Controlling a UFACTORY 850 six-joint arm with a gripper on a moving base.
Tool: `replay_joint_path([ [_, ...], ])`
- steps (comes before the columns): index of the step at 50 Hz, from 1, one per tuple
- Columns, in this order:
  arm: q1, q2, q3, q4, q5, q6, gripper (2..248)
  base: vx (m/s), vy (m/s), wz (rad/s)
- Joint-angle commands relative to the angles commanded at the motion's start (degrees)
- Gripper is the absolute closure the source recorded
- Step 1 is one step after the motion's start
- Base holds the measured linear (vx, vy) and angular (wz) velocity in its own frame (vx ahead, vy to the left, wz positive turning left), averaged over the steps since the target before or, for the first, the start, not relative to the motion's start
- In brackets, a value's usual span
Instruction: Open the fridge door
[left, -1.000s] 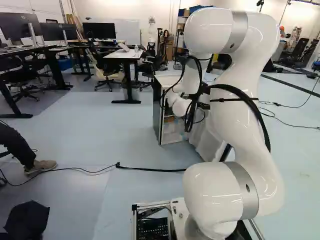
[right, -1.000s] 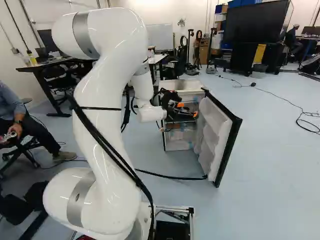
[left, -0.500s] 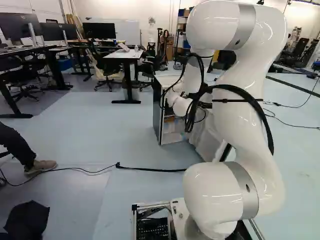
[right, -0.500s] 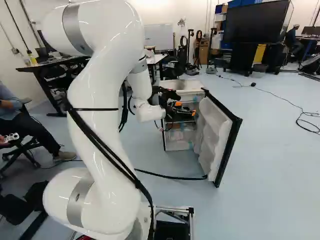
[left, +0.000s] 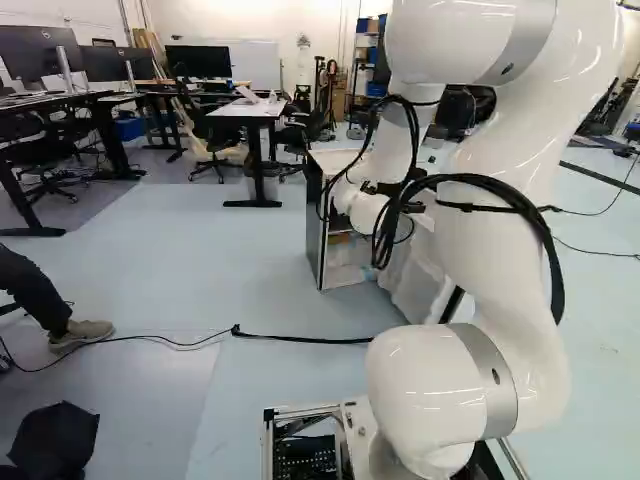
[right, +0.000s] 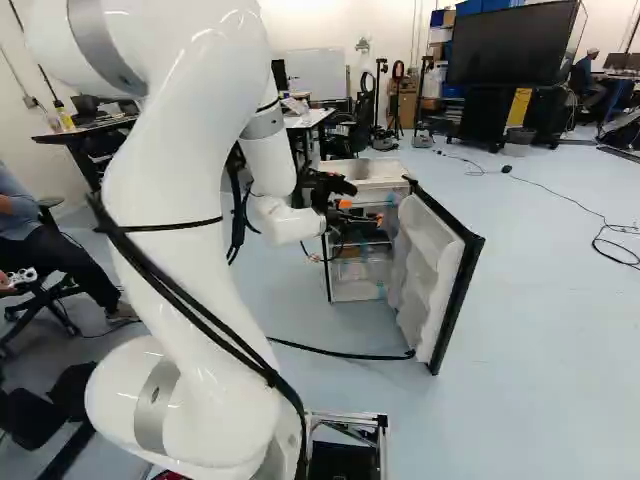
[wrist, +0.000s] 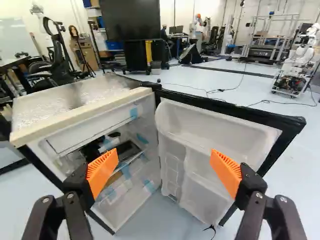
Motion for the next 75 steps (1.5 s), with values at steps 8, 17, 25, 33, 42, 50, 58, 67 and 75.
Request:
replay_joint_path([
  [8, 0.3, 3.3, 2.8, -3.4, -1.3, 0.7, 3, 0.0, 0.0, 0.0],
  [17, 0.7, 7.5, 6.3, -7.8, -2.8, 1.5, 3, 0.0, 0.0, 0.0],
  [25, 1.0, 11.8, 9.9, -12.2, -4.5, 2.4, 3, 0.0, 0.0, 0.0],
  [33, 1.4, 15.9, 13.3, -16.5, -6.0, 3.2, 3, 0.0, 0.0, 0.0],
  [42, 1.8, 20.1, 16.9, -20.8, -7.6, 4.0, 3, 0.0, 0.0, 0.0],
  [50, 2.1, 23.4, 19.6, -24.2, -8.9, 4.7, 3, 0.0, 0.0, 0.0],
  [58, 2.3, 26.3, 22.1, -27.2, -10.0, 5.3, 3, 0.0, 0.0, 0.0],
  [67, 2.6, 29.1, 24.4, -30.1, -11.0, 5.8, 3, 0.0, 0.0, 0.0],
  [75, 2.8, 31.2, 26.2, -32.3, -11.8, 6.2, 3, 0.0, 0.0, 0.0],
])
